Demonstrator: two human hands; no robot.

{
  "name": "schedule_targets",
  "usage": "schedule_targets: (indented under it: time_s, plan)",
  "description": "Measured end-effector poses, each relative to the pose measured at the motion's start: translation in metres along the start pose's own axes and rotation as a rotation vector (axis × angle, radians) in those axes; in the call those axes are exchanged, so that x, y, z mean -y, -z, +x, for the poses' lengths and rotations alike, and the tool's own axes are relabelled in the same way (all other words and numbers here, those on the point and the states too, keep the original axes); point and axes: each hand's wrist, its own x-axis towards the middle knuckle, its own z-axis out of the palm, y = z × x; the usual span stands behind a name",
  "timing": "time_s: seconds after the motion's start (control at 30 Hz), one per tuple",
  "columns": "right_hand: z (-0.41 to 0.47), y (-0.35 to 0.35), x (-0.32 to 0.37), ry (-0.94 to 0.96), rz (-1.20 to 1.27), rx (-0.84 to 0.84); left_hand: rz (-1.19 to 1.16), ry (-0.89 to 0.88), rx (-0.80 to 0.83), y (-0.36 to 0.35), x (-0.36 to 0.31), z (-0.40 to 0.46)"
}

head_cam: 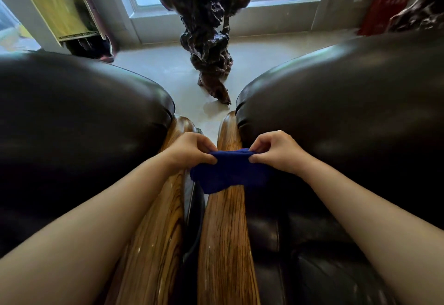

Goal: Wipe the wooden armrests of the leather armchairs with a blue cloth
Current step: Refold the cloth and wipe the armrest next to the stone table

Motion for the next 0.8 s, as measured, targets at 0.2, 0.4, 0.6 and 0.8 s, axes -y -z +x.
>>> schedule_targets:
  time_s: [0.2, 0.4, 0.6, 0.8]
  plan:
    - [-0.073, 0.073, 0.07, 0.034, -0.027, -0.002, -0.005, -0.047, 0.08, 0.025, -0.089, -0.083]
    - [-0.202, 0.143, 0.129, 0.023, -0.093, -0.041, 0.088, -0.166, 0.165, 0.02, -0.191, -0.184]
    - [-0.346, 0.193, 0.159, 0.005, -0.108, -0.147, 0.153, -0.299, 0.237, -0.019, -0.27, -0.277]
    - [-0.475, 0.247, 0.162, -0.004, -0.124, -0.251, 0.217, -0.424, 0.286, -0.076, -0.356, -0.351]
